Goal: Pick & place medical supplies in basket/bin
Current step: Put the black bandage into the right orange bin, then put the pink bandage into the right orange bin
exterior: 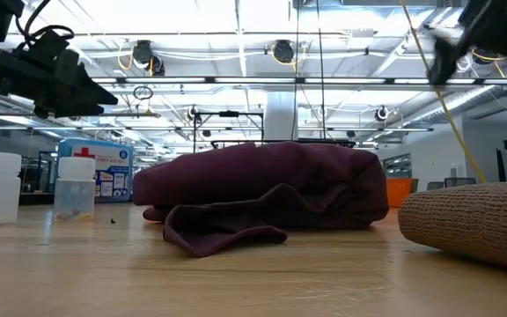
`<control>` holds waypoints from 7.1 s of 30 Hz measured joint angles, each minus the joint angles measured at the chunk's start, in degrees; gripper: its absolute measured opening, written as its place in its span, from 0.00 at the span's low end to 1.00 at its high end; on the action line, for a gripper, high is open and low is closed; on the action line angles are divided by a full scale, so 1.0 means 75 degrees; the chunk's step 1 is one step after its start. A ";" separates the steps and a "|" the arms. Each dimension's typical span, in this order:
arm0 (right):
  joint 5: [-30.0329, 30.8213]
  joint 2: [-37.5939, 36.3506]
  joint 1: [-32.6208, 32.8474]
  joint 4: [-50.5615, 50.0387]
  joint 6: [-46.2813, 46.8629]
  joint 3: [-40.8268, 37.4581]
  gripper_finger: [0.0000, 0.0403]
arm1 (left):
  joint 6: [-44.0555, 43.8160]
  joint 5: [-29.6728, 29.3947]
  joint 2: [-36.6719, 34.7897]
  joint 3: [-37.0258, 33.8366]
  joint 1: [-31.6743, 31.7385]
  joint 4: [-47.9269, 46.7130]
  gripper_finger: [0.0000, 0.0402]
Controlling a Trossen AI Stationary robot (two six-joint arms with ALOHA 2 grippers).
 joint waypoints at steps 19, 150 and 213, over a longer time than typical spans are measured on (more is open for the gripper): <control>0.3566 0.6912 0.4531 -0.7704 -0.2791 0.7408 0.79 | 0.0001 0.0000 -0.0001 -0.0001 0.0000 0.0023 0.81; 0.0880 0.7481 -0.8332 -0.9311 -0.1839 0.6146 0.27 | 0.0001 0.0000 -0.0002 -0.0001 -0.0001 0.0079 0.81; 0.0324 0.7732 -0.8116 -0.8629 -0.1948 0.6137 0.51 | 0.0001 0.0000 -0.0002 -0.0001 0.0000 0.0076 0.81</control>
